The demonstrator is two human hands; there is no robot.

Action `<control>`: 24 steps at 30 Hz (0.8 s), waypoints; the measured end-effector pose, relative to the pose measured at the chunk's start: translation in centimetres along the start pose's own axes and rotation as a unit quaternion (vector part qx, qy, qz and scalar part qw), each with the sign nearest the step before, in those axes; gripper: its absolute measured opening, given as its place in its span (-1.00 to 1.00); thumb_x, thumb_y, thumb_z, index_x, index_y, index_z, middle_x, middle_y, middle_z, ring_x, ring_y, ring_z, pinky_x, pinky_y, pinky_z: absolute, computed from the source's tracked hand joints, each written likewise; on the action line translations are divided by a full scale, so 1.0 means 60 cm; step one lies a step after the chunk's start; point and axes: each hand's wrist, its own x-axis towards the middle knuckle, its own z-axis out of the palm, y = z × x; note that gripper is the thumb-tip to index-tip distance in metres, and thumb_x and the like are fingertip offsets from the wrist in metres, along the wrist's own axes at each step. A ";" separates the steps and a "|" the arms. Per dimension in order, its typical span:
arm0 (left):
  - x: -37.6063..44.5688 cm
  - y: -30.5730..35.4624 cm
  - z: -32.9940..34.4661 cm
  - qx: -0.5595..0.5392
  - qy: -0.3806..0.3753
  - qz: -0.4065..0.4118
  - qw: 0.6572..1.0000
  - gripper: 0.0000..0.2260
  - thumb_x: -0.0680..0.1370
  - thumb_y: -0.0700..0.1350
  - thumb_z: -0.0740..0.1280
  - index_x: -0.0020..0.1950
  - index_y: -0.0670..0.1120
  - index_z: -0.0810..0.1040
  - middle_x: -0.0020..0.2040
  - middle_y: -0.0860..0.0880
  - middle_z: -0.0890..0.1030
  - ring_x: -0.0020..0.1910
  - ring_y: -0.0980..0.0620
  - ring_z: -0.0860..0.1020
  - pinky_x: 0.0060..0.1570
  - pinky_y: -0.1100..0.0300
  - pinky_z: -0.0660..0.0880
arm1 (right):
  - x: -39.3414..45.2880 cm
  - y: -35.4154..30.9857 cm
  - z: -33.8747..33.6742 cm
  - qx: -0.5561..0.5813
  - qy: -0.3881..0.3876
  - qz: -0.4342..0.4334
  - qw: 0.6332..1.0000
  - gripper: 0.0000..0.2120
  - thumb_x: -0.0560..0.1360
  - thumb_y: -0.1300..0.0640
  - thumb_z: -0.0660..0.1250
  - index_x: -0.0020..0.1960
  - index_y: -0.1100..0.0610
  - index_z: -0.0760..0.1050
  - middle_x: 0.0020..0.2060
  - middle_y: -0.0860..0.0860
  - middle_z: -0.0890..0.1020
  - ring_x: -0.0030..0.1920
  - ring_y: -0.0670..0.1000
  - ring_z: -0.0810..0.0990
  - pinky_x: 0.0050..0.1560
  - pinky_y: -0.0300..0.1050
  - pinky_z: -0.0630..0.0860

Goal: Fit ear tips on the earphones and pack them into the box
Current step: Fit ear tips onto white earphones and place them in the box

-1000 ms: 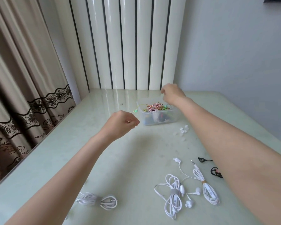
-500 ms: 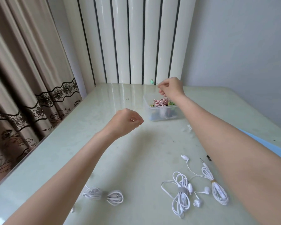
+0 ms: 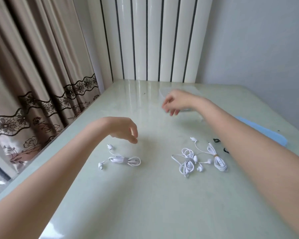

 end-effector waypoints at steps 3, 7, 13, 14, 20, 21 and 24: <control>-0.034 -0.012 0.019 0.025 -0.046 -0.062 0.997 -0.67 0.50 0.04 0.31 0.25 0.06 0.42 0.28 0.02 0.38 0.17 -0.03 0.44 0.06 0.08 0.52 | -0.060 -0.052 0.068 -0.048 -0.130 -0.060 0.988 -0.76 0.46 0.05 0.36 -0.04 0.23 0.56 -0.23 0.08 0.63 -0.27 -0.02 0.61 -0.29 -0.26 0.55; -0.076 -0.026 0.049 -0.008 -0.077 -0.023 0.997 -0.54 0.41 -0.02 0.43 0.27 0.08 0.38 0.16 0.05 0.31 0.21 0.00 0.40 0.09 0.18 0.45 | -0.120 -0.110 0.151 -0.104 -0.208 -0.113 0.966 -0.68 0.34 -0.13 0.43 -0.09 0.11 0.60 -0.20 0.05 0.64 -0.21 -0.04 0.56 -0.21 -0.22 0.48; -0.073 -0.014 0.089 -0.022 0.101 0.057 0.993 -0.72 0.43 -0.19 0.39 0.13 -0.09 0.54 -0.08 0.06 0.45 -0.09 0.03 0.44 -0.13 0.23 0.35 | -0.135 -0.108 0.172 -0.172 -0.134 -0.138 0.966 -0.88 0.32 0.20 0.38 -0.15 0.18 0.61 -0.27 0.06 0.62 -0.29 0.01 0.53 -0.25 -0.17 0.44; -0.068 -0.010 0.087 -0.046 0.133 0.072 0.987 -0.74 0.43 -0.20 0.38 0.12 -0.10 0.54 -0.08 0.05 0.45 -0.10 0.04 0.44 -0.12 0.23 0.34 | -0.135 -0.099 0.154 -0.167 -0.120 -0.128 0.970 -0.89 0.33 0.21 0.37 -0.15 0.16 0.61 -0.28 0.04 0.62 -0.29 -0.01 0.53 -0.24 -0.18 0.45; -0.018 0.025 0.071 -0.242 0.250 0.108 0.931 -0.85 0.50 -0.27 0.27 -0.07 -0.11 0.61 -0.29 0.03 0.60 -0.39 0.19 0.56 -0.35 0.38 0.44 | -0.128 -0.006 0.050 -0.121 -0.052 -0.031 0.991 -0.88 0.39 0.24 0.29 -0.14 0.18 0.60 -0.37 -0.04 0.56 -0.35 -0.03 0.51 -0.33 -0.26 0.46; -0.007 0.034 0.070 -0.274 0.250 0.112 0.922 -0.86 0.50 -0.27 0.26 -0.08 -0.15 0.62 -0.28 -0.01 0.62 -0.39 0.20 0.56 -0.35 0.41 0.48 | -0.128 0.007 0.041 -0.105 -0.062 -0.022 0.992 -0.88 0.40 0.25 0.29 -0.12 0.21 0.60 -0.35 -0.02 0.57 -0.36 -0.06 0.52 -0.31 -0.28 0.49; 0.031 0.063 0.065 -0.273 0.220 0.136 0.927 -0.86 0.50 -0.23 0.29 -0.03 -0.20 0.62 -0.17 -0.07 0.62 -0.38 0.23 0.54 -0.30 0.39 0.50 | -0.124 0.047 0.004 -0.067 -0.039 0.003 0.997 -0.85 0.44 0.25 0.34 -0.01 0.22 0.57 -0.24 0.01 0.58 -0.33 -0.07 0.54 -0.24 -0.27 0.51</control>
